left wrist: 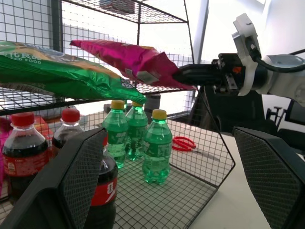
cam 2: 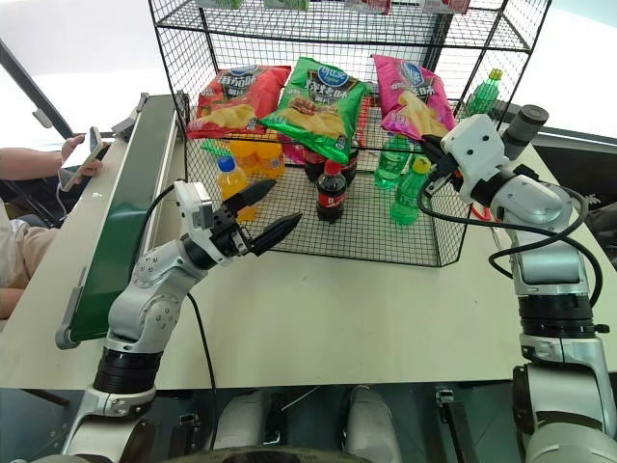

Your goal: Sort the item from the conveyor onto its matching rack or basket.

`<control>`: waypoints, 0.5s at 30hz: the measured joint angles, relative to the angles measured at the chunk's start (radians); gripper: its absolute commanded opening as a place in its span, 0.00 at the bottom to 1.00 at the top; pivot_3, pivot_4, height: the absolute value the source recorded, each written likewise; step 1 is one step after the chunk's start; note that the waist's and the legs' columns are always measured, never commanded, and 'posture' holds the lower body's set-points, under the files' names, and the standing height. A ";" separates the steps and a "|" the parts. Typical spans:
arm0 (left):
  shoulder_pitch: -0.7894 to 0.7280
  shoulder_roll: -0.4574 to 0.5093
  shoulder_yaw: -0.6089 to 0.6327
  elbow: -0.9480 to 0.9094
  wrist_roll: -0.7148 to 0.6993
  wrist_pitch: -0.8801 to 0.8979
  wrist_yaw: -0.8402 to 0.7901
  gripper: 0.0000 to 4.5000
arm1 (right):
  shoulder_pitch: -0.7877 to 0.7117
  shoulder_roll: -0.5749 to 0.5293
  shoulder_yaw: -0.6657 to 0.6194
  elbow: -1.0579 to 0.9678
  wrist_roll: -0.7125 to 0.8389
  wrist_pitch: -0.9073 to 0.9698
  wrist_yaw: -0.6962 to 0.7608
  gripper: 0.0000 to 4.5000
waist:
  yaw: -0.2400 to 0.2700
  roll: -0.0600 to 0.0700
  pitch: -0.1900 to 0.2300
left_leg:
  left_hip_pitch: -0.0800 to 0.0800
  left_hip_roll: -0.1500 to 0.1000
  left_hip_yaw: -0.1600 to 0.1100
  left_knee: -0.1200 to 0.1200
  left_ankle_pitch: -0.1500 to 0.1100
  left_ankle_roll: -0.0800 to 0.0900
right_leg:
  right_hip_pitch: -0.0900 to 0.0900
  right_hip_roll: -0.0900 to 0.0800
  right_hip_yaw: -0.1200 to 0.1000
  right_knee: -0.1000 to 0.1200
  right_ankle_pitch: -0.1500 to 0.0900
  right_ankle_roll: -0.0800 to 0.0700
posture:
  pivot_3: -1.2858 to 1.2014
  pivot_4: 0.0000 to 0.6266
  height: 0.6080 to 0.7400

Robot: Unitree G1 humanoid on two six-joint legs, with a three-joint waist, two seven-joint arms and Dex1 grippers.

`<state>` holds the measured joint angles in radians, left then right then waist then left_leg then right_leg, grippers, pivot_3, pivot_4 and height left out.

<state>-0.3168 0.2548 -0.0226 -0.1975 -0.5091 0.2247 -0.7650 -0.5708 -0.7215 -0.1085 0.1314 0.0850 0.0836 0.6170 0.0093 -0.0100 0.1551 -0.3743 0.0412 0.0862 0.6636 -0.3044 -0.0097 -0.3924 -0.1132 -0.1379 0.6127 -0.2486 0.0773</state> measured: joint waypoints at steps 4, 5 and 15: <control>0.000 0.001 0.000 0.000 0.001 -0.003 0.001 1.00 | -0.037 0.000 0.017 0.071 -0.063 -0.070 -0.043 0.01 | -0.001 0.000 0.000 | 0.000 0.000 0.000 0.000 0.001 -0.001 | 0.000 0.000 0.000 0.000 0.000 0.000 | 0.52 0.24 1.00; 0.000 0.001 0.000 0.000 0.001 -0.005 0.001 1.00 | -0.040 -0.001 0.020 0.076 -0.071 -0.084 -0.042 0.01 | 0.000 0.000 0.000 | 0.000 0.000 0.000 0.000 0.001 -0.002 | 0.000 0.000 0.000 0.000 0.000 0.000 | 0.52 0.24 1.00; 0.012 0.076 0.012 0.008 0.024 0.034 0.015 1.00 | -0.029 0.005 -0.004 0.054 0.064 -0.055 0.077 0.60 | 0.000 0.000 0.000 | 0.000 0.000 0.000 0.000 0.000 0.000 | 0.000 0.000 0.000 0.000 0.000 0.000 | 0.52 0.24 1.00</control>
<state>-0.3048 0.3303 -0.0103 -0.1893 -0.4855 0.2590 -0.7504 -0.5999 -0.7165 -0.1122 0.1859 0.1486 0.0282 0.6936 0.0097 -0.0099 0.1551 -0.3744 0.0416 0.0860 0.6636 -0.3045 -0.0095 -0.3923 -0.1131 -0.1380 0.6127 -0.2486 0.0773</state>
